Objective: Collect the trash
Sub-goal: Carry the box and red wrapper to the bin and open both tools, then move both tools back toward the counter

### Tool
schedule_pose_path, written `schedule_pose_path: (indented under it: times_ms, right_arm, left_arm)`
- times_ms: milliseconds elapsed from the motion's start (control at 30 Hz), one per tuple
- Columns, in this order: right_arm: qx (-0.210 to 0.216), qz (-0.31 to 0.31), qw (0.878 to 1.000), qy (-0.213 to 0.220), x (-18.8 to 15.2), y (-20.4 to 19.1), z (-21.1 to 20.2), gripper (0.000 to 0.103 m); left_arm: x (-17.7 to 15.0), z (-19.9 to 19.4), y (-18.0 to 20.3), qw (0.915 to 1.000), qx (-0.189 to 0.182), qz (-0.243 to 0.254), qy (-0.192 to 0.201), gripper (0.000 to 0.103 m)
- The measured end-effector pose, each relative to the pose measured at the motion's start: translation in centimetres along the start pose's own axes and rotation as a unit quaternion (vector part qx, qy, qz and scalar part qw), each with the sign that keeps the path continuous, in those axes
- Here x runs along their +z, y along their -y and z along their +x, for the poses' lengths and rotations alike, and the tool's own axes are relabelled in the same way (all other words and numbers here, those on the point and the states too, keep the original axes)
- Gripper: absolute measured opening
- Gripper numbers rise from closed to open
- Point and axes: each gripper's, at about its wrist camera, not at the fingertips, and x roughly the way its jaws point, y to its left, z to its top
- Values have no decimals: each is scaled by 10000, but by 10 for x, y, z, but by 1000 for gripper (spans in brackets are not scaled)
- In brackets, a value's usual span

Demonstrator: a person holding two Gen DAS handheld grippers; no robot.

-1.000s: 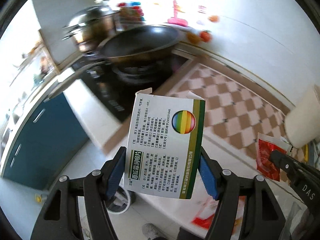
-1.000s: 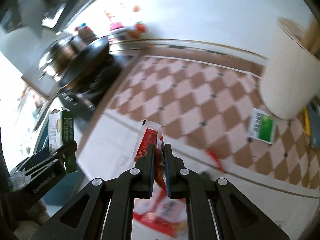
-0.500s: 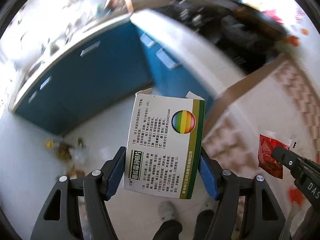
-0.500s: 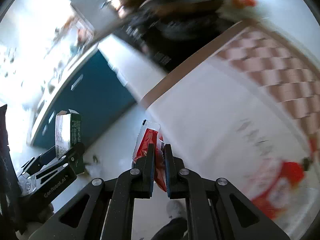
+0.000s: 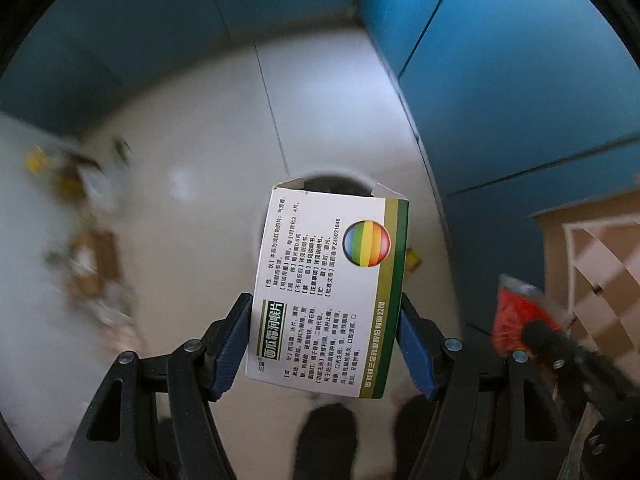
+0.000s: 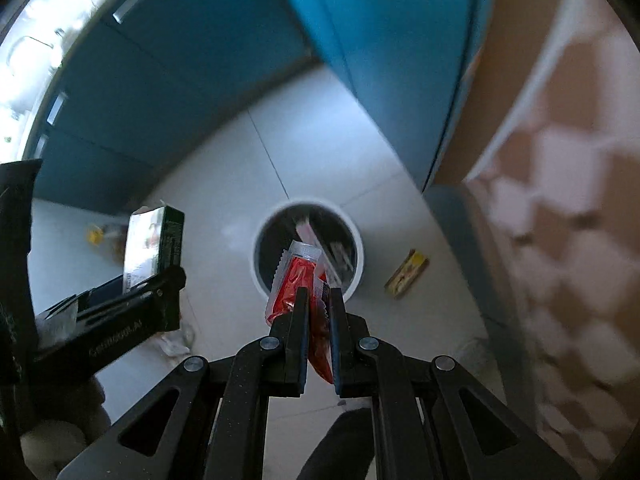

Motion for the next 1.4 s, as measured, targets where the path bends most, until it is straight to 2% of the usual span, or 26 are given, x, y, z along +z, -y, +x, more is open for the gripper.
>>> schedule_pose_path:
  times_ms: [67,167,333,433,500,567,633,667,700,767,833,900,933,1000,1133,1200,1233,1400]
  right_arm:
    - [36,2,9999,-138,1,1,42,9]
    - [92,50,9993,-356,3,4,108,9]
    - [155,35,9981,-595,10,9,185,9]
    - [167,-38,9975,-690,13,11,218,9]
    - [157,-57,9972,-732,13,13,232,10]
    - [197,-82,9961,-852,15,8,247,11]
    - [166,-139,9956,-912,13,7,253,14]
    - [152,-175,9954,-925,12,5,256,20]
    - [123,-202,9955,-922,12,4,254,35]
    - [28,-279,9957,-885,13,1,251,52]
    - [-58,-352,9958,-842,13,-1,244,61]
    - [-214,-407,9957,-802,13,-4,235,80]
    - [-261,-427,9957,-784,12,-5,230,84]
    - [-424,-488,9951,-745,11,-9,217,99]
    - [-595,-613,9941,-676,10,-18,187,103]
    - [-641,-630,9940,-628,10,-21,171,103]
    - [-680,-662,9938,-583,9,-24,159,103]
    - [-755,-745,9935,-421,4,-34,102,103]
  left_arm:
    - [8,43,-14,9988,-331,-171,-310,66]
    - [18,89,-30,9971,-491,-277,-507,66]
    - [26,130,-41,9965,-485,-216,-644,67]
    - [27,142,-44,9971,-282,-107,-694,67]
    - [27,139,-45,9976,-177,-57,-670,71]
    - [26,140,-53,9978,-52,-101,-655,93]
    - [23,135,-62,9978,74,-160,-636,98]
    - [23,133,-64,9978,154,-178,-619,98]
    - [22,130,-66,9979,278,-166,-567,98]
    - [20,124,-71,9975,513,-164,-461,98]
    - [17,115,-76,9971,620,-218,-389,98]
    - [14,102,-79,9966,743,-241,-278,98]
    - [11,91,-80,9961,820,-249,-188,98]
    - [7,76,-81,9953,930,-249,-20,98]
    - [-4,35,-79,9940,994,-283,346,98]
    - [-11,13,-77,9938,976,-316,437,99]
    - [-14,0,-76,9937,948,-337,488,103]
    - [-32,-56,-69,9931,905,-387,644,103]
